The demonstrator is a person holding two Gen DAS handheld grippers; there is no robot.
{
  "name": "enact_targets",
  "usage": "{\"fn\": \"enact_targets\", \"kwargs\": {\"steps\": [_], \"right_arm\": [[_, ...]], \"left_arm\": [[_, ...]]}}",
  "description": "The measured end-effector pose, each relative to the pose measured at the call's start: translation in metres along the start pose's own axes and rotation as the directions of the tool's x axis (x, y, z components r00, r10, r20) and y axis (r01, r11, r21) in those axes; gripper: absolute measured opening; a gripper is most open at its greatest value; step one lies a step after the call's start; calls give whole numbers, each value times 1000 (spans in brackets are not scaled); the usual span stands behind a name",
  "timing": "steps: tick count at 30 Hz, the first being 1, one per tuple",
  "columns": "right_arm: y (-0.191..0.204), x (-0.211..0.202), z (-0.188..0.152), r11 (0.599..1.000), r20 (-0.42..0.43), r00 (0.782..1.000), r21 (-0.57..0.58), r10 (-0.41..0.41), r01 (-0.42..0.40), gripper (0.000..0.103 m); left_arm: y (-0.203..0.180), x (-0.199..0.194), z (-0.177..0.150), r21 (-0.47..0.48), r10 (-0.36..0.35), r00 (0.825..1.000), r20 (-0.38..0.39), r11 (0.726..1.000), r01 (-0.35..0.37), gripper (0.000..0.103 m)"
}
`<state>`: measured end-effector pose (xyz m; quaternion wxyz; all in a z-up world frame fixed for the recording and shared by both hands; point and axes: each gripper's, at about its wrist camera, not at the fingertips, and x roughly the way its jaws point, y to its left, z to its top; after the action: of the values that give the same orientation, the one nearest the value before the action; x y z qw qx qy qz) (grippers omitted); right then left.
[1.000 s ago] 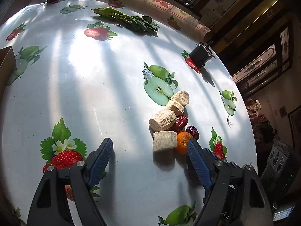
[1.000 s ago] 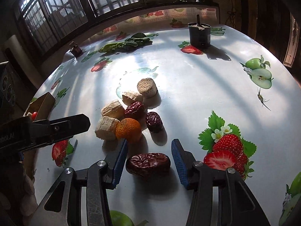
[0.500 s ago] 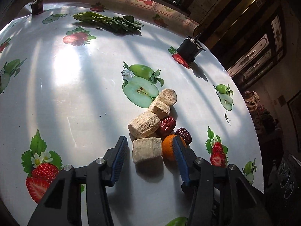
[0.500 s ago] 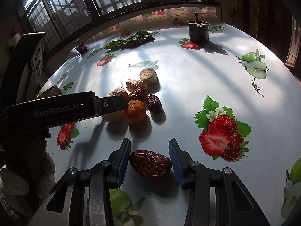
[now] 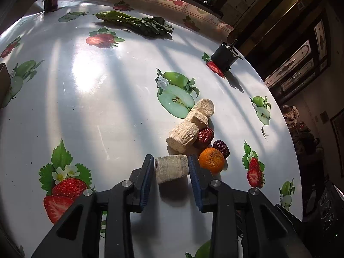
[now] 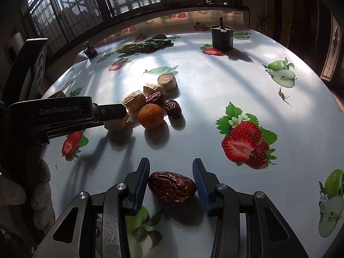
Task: Organize fruits
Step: 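Grasp a bread chunk with the left tool while the right tool grasps a red date, then carry bread chunk and red date into the tray and open both tools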
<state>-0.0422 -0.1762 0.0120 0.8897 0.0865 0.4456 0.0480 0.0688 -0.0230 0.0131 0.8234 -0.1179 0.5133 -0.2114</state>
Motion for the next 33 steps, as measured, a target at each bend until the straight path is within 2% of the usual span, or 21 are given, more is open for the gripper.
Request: {"fn": "enact_targets", "kwargs": {"steps": [4, 5, 10, 16, 20, 26, 29, 33], "right_arm": [[6, -1, -3, 999, 1, 1000, -28, -18, 18, 45], [7, -2, -3, 999, 0, 1000, -34, -22, 22, 45], [8, -8, -6, 999, -5, 1000, -32, -8, 8, 44], [14, -28, -5, 998, 25, 998, -5, 61, -61, 44], [30, -40, 0, 988, 30, 988, 11, 152, -153, 44], [72, -43, 8, 946, -9, 947, 29, 322, -322, 44], [102, -40, 12, 915, -31, 914, 31, 404, -403, 44], [153, -32, 19, 891, -70, 889, -11, 453, -455, 44]], "left_arm": [[-16, 4, -6, 71, 39, 999, 17, 997, -40, 32], [-18, 4, -8, 83, 41, 999, 15, 996, -42, 29], [-13, -6, -14, 67, 38, 999, 15, 997, -39, 29], [6, -60, -31, 26, 8, 997, 81, 1000, -10, 29], [32, -110, -47, -17, -14, 989, 148, 1000, 17, 29], [115, -182, -74, -186, 56, 961, 269, 983, -6, 29], [162, -213, -88, -290, 140, 939, 315, 956, -46, 30], [210, -242, -101, -388, 261, 904, 337, 914, -119, 30]]}}
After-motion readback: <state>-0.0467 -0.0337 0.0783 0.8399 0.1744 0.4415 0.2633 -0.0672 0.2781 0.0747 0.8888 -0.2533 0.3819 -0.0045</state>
